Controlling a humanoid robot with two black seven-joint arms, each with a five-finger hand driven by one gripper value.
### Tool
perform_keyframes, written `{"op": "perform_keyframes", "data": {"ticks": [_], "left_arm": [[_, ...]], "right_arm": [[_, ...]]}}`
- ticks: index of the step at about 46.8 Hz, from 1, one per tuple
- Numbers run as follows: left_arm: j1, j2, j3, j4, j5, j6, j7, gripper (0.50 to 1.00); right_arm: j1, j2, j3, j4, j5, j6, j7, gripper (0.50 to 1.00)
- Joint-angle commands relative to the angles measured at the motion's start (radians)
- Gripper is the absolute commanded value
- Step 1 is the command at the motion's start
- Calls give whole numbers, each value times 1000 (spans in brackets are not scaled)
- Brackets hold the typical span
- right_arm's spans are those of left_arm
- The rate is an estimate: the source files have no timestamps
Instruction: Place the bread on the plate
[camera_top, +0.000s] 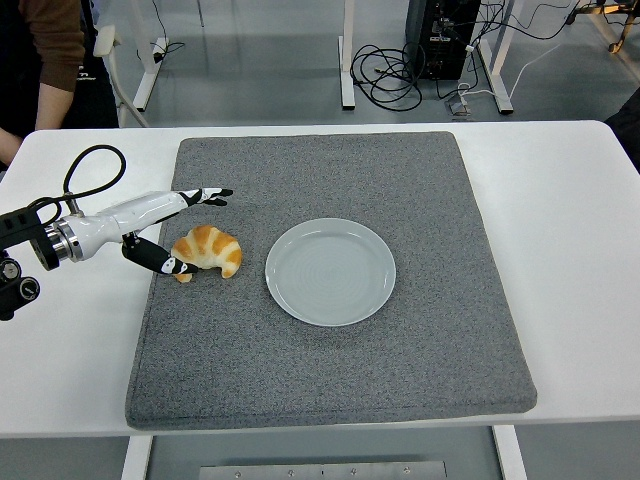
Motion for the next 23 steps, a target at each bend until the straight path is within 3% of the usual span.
{"op": "perform_keyframes", "data": {"ticks": [1,8,23], "left_arm": [[0,-23,1,26,0,10,-12,910],[3,-49,1,53,-1,12,-20,883],[14,-63,1,58,-1,16,-20,881]], "right_arm": [[0,0,0,0,-1,0,0,1000],[0,0,0,0,1,0,0,1000],[0,0,0,0,-1,0,0,1000]]}}
